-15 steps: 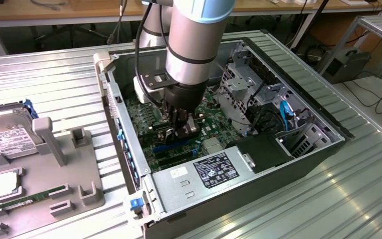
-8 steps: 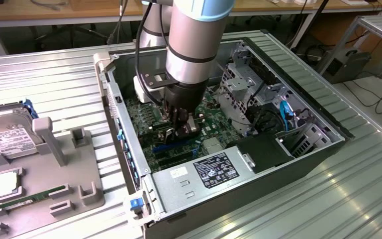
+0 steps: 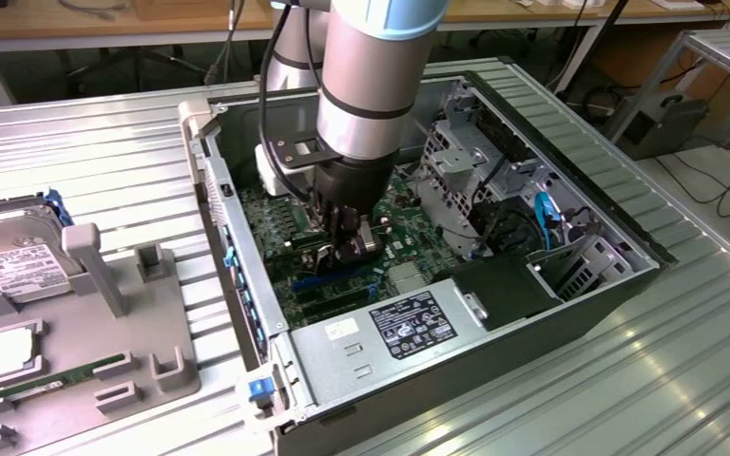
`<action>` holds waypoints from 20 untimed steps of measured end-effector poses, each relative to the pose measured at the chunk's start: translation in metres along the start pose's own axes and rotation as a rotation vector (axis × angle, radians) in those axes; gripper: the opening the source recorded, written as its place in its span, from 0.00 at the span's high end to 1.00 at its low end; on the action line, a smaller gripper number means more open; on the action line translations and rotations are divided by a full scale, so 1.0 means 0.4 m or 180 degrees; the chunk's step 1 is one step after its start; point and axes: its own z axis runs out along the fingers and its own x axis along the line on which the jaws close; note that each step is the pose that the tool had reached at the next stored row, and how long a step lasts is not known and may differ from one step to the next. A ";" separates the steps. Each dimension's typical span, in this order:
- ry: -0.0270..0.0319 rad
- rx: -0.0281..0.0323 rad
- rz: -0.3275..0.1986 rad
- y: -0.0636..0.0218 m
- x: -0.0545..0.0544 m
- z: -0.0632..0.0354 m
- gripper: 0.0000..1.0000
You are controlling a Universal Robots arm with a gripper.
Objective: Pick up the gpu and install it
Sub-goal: 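Insert the gpu into the slot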
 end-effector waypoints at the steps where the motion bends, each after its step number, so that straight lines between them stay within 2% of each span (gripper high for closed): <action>1: 0.0002 0.0000 0.0003 0.000 0.000 0.000 0.74; 5: 0.0014 -0.0001 0.0013 0.000 0.000 0.000 0.74; 20: 0.0014 -0.0001 0.0023 0.005 0.000 0.016 0.74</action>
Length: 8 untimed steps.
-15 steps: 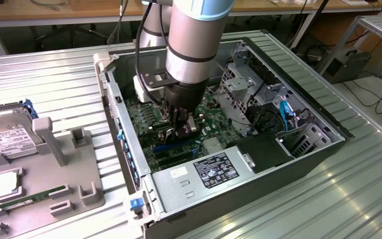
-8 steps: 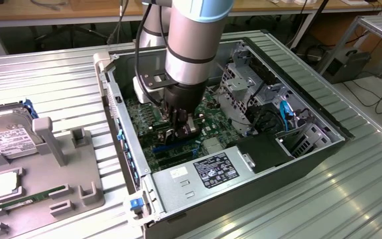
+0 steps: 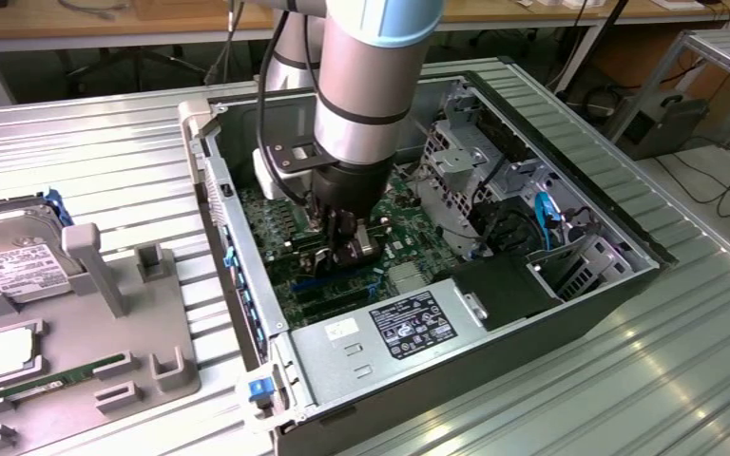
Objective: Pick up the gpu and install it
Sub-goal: 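Insert the gpu into the slot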
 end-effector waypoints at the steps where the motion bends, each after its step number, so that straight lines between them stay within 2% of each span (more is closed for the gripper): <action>1: 0.0000 0.0000 0.0001 0.000 0.000 0.000 0.74; 8: -0.0001 0.0001 0.0001 0.000 0.000 -0.004 0.74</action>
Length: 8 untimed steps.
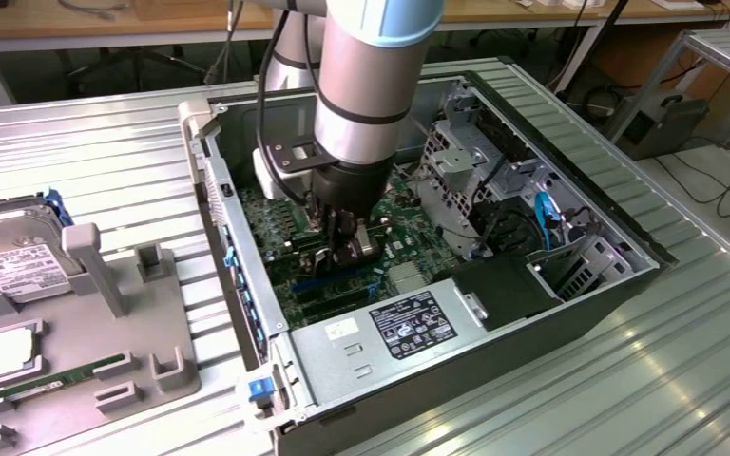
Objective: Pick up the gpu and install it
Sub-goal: 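Insert the gpu into the slot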
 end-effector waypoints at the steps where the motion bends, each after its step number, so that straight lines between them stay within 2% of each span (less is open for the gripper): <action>1: 0.0000 0.0000 0.0000 0.000 0.000 -0.001 0.74; 6: 0.0000 -0.0001 0.0000 -0.004 -0.001 -0.006 0.74; 8: -0.0006 -0.0001 -0.0001 -0.004 -0.002 -0.006 0.74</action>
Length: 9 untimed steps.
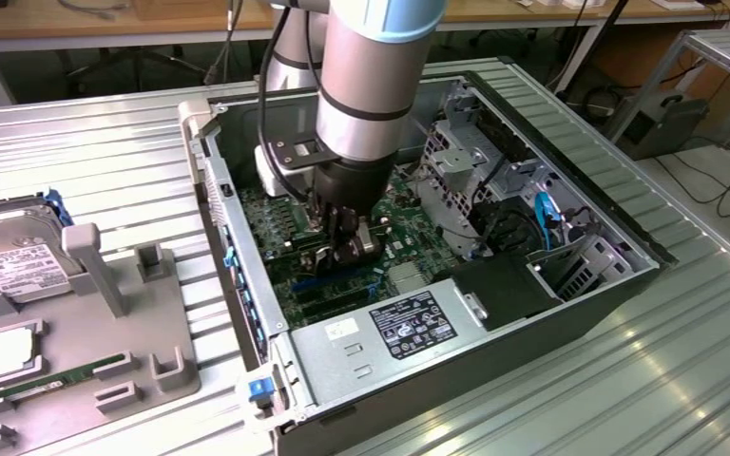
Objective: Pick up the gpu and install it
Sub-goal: 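Insert the gpu into the slot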
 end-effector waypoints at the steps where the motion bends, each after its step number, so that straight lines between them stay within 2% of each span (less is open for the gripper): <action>1: -0.0009 0.0000 0.0000 0.000 -0.001 0.000 0.74; 6: -0.0040 0.0000 -0.0001 0.000 -0.005 0.000 0.74; 9: -0.0040 0.0000 0.0002 0.000 -0.004 0.000 0.74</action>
